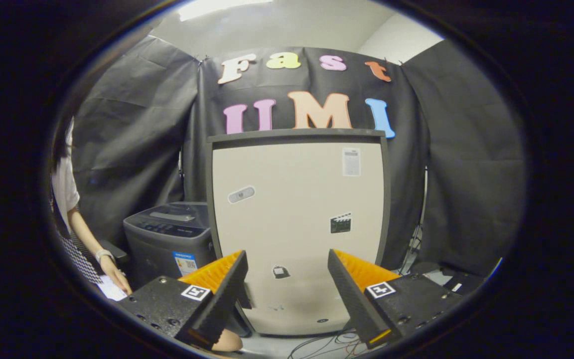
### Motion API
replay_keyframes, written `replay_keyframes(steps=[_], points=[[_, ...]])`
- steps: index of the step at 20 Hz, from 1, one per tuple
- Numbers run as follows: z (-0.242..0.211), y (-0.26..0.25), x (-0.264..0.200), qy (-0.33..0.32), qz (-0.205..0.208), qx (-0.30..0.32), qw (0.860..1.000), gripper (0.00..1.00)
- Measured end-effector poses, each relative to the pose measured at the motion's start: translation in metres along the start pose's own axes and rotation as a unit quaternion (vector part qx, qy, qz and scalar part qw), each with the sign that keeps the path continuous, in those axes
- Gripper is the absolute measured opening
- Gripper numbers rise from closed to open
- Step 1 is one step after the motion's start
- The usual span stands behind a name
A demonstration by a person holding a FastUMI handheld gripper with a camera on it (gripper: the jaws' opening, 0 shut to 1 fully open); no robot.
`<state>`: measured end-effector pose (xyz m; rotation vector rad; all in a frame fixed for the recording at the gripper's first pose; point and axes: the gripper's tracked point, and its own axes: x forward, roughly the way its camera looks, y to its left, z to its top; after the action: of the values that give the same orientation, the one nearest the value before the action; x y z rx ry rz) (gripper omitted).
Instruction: Put the clothes into the washing machine and then close the washing machine lid.
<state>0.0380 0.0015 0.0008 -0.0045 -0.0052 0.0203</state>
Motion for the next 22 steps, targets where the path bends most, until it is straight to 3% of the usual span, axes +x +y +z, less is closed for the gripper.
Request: replay_keyframes(steps=[22], points=[[-0.0022,-0.0028,0.0014,0.000,-0.009,0.000,1.000,0.98]])
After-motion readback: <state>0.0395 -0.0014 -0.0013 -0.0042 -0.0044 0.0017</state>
